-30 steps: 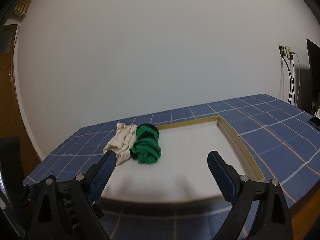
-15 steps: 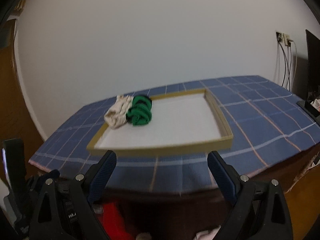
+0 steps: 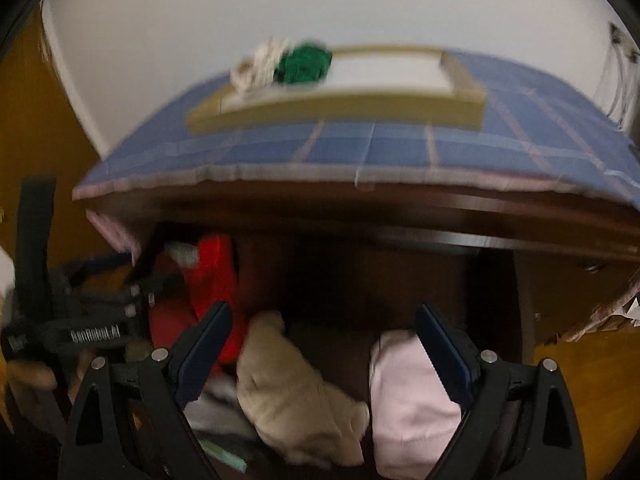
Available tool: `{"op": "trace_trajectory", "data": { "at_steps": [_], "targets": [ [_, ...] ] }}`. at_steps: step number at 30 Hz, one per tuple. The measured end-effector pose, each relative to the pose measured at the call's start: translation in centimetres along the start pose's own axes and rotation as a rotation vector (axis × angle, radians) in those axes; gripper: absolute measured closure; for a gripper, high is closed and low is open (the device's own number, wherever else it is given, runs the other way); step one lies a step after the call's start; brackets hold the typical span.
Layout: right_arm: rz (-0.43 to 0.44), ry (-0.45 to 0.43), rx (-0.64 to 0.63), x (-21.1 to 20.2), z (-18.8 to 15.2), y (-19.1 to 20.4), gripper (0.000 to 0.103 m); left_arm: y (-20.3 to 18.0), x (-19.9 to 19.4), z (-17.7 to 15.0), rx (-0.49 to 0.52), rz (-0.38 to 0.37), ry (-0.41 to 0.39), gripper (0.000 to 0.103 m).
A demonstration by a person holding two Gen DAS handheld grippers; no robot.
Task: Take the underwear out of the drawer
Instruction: 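Move both open tools down from the tray into the open drawer, then grasp and lift the beige dotted underwear with the right tool while the left tool reaches the red sock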
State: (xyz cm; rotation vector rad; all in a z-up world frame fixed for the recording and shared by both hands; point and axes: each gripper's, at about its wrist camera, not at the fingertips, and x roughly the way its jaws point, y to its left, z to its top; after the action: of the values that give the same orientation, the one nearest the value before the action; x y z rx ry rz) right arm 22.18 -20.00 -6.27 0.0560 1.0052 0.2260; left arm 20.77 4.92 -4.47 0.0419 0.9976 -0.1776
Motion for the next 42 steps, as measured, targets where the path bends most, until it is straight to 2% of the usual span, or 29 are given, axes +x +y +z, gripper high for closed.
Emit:
{"op": "trace_trajectory", "data": {
  "at_steps": [2,5,9,13,16,19,21,24,29,30,35,36,38,42],
  "targets": [
    [0.036,0.073,-0.022,1.4,-0.6,0.3,0.015,-0.7,0.9,-0.2,0.011,0.032,0.039,0.0],
    [0.08,0.182,-0.042,3.5,-1.1,0.6,0.038,-1.4,2.0,-0.5,0.037,0.066,0.092,0.0],
    [0.139,0.296,-0.026,6.1,-1.7,0.7,0.039,-2.0,3.6,-0.8,0.059,0.104,0.148,0.0],
    [0.193,0.384,0.001,7.8,-2.2,1.0,0.039,-1.1,4.9,-0.9,-0.005,0.095,0.207,0.0],
    [0.174,0.413,-0.043,8.6,-1.9,1.4,0.039,0.0,5.6,-0.6,-0.079,0.053,0.241,0.0],
    [0.172,0.472,-0.081,10.1,-1.9,1.9,0.038,0.3,6.2,-0.5,-0.105,0.057,0.262,0.0],
    [0.183,0.522,-0.109,11.1,-2.2,2.5,0.03,0.2,6.5,-0.5,-0.104,0.066,0.275,0.0],
    [0.185,0.572,-0.131,12.2,-2.6,3.0,0.027,-0.1,7.2,-0.3,-0.099,0.088,0.294,0.0],
    [0.188,0.608,-0.177,12.9,-3.0,3.8,0.028,-0.6,8.2,-0.1,-0.08,0.112,0.327,0.0],
    [0.205,0.614,-0.176,12.9,-3.2,3.9,0.036,-0.6,8.3,0.0,-0.081,0.114,0.33,0.0],
    [0.346,0.641,0.001,13.1,-3.5,2.0,0.055,-0.3,9.0,0.0,-0.102,0.108,0.354,0.0],
    [0.367,0.631,0.052,12.9,-3.4,1.2,0.06,-0.3,9.1,0.0,-0.109,0.108,0.357,0.0],
    [0.384,0.583,0.107,11.9,-3.2,0.0,0.061,-0.3,9.3,0.1,-0.111,0.107,0.359,0.0],
    [0.375,0.431,0.187,8.8,-2.4,-2.1,0.063,0.7,10.3,-0.1,-0.12,0.086,0.377,0.002]
  ]
}}
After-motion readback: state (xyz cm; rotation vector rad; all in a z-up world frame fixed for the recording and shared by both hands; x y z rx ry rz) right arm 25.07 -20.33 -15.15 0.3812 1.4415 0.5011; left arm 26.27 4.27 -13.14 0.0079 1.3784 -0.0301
